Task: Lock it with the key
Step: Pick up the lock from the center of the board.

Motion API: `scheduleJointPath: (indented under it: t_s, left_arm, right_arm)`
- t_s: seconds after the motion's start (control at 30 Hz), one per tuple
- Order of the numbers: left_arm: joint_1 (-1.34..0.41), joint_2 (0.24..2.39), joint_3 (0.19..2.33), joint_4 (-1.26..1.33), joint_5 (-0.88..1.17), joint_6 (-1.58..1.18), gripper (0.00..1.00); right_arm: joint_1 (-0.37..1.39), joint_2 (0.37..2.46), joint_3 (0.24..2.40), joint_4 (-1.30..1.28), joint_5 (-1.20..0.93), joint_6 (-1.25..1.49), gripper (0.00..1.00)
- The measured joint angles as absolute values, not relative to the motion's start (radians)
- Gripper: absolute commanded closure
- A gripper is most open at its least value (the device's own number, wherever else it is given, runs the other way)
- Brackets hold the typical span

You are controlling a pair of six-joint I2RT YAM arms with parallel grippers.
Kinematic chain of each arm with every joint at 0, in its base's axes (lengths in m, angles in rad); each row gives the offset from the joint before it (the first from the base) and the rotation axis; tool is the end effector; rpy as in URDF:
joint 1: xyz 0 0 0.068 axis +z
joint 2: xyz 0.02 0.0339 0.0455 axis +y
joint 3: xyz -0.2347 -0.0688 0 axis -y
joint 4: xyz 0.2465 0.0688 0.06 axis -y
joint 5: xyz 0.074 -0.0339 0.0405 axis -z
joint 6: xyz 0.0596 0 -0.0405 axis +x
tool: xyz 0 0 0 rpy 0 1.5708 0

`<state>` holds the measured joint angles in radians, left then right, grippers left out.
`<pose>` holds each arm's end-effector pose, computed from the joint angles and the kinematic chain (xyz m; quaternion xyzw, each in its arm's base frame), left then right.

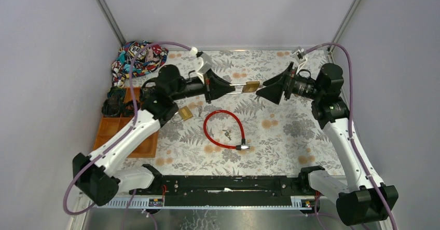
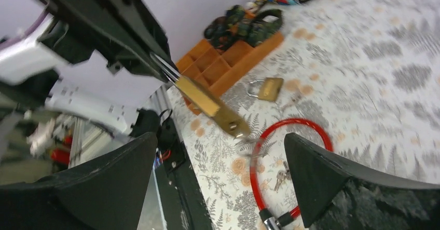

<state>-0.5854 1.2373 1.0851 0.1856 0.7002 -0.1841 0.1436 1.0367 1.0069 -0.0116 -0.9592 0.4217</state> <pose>0.2417 -0.2063 0.3612 0.3718 0.5908 -0.4744 0.5364 0.2472 0.0850 0.3637 -0.2276 0.6783 0.4911 0.4970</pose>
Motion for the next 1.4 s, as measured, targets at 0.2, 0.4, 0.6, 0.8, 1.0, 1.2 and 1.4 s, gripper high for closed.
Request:
scheduleJointPath:
  t_s: [0.2,0.4,0.6,0.8,1.0,1.2,1.4]
  left_arm:
    - [-0.575,1.143,1.083,0.27,0.825,-0.329,1.0]
    - [-0.574,1.151,1.073,0.353,0.848,-0.462,1.0]
    - [-0.588,1.176,1.071,0.384,0.847,-0.519,1.0]
    - [-0.602,1.188,1.071,0.415,0.845,-0.545,1.0]
    - [-0.609,1.188,1.071,0.435,0.846,-0.559,1.0]
    - [-0.623,1.188,1.069,0.446,0.833,-0.561,1.0]
    - [-0.63,1.188,1.068,0.488,0.83,-0.581,0.44]
  right_arm:
    - [0.144,1.028,0.882,0.463,-1.14,0.588,0.07]
    - [0.155,1.113,0.813,0.991,-1.18,0.915,0.14]
    - [0.195,1.103,0.806,1.172,-1.193,1.016,0.28]
    - [0.208,1.049,0.806,1.018,-1.198,0.899,0.42]
    - [0.208,0.997,0.807,0.859,-1.188,0.791,0.76]
    - [0.209,0.997,0.81,0.872,-1.198,0.822,1.0]
    - [0.209,0.998,0.825,0.902,-1.198,0.861,1.0]
